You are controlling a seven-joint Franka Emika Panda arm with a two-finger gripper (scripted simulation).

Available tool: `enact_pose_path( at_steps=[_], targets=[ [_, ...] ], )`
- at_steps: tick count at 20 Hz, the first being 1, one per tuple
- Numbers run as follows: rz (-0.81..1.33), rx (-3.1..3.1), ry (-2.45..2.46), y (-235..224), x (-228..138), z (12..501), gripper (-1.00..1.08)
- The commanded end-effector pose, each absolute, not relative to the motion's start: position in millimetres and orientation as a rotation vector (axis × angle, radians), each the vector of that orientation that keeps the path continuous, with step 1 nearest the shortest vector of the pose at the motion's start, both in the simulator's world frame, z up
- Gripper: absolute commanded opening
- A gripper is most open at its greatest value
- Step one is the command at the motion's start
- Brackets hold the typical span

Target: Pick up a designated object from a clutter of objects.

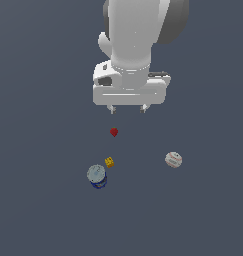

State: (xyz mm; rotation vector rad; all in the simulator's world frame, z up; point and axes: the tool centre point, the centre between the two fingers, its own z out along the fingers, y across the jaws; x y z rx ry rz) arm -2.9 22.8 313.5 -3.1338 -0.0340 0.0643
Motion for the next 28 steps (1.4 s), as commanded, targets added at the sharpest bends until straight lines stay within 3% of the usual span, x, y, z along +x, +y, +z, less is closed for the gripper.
enact_pose_path(
  at_steps=[1, 11, 19, 28],
  targets=[
    [0.064, -3.134, -0.034, 22.8, -2.9, 313.5, 1.00],
    [0.049, -3.118, -0.050, 51.3, 1.3, 315.0, 1.00],
    [0.047, -3.117, -0.045, 43.7, 10.7, 306.9, 1.00],
    [0.035, -3.115, -0.026, 15.4, 47.1, 271.1, 1.00]
  ],
)
